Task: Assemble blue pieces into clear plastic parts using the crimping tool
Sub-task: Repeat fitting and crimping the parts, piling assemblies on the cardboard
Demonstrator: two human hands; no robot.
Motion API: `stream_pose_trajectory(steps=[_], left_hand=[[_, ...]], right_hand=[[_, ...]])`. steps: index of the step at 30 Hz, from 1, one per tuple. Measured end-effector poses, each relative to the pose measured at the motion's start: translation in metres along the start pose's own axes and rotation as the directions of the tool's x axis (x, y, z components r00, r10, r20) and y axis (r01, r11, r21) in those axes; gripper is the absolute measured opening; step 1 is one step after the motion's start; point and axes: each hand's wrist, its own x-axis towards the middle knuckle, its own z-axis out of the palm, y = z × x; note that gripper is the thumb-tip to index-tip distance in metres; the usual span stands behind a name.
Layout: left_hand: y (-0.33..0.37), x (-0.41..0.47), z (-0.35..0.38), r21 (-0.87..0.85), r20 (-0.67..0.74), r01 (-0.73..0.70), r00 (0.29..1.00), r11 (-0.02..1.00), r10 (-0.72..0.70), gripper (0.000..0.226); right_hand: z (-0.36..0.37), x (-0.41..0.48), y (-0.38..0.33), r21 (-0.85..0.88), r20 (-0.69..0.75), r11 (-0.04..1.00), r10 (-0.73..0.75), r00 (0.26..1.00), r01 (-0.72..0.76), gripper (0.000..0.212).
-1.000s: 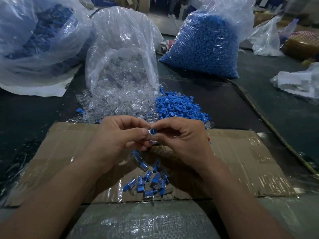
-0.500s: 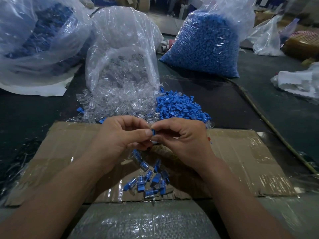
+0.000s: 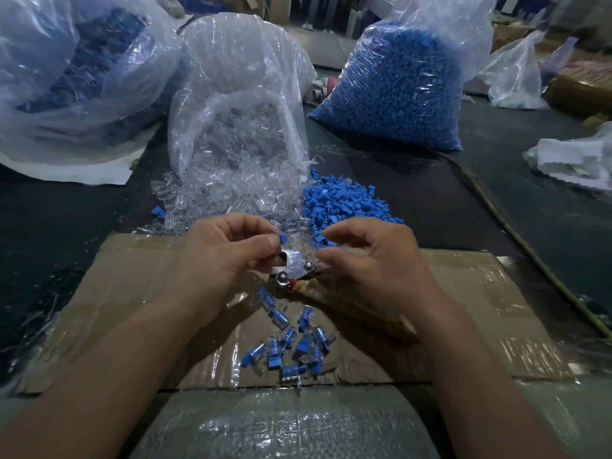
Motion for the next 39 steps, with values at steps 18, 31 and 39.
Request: stream_pose_trajectory(steps=[18,31,39], left_hand=[[-0.001,0.001,-0.002,0.023,-0.078,-0.026,0.997,0.999,0.028,0.014],[-0.004,0.004,-0.003,0.045,-0.096,-0.088,0.991,0.995,0.092,0.015],[-0.004,0.002,0.001,0.15,-0.119,-0.18,0.973,0.972,0.198,0.011]], right_hand=[[-0.011,0.001,0.004,-0.523,0.349,0.852,0.237,0.906,-0.021,0.044],[-0.006,0.003,0.011,-0.498,0.112,0.864,0.142,0.984,-0.068,0.012],[-0.003,0.0,0.003,-0.327,0.062,0.942,0.095,0.993,-0.07,0.023]])
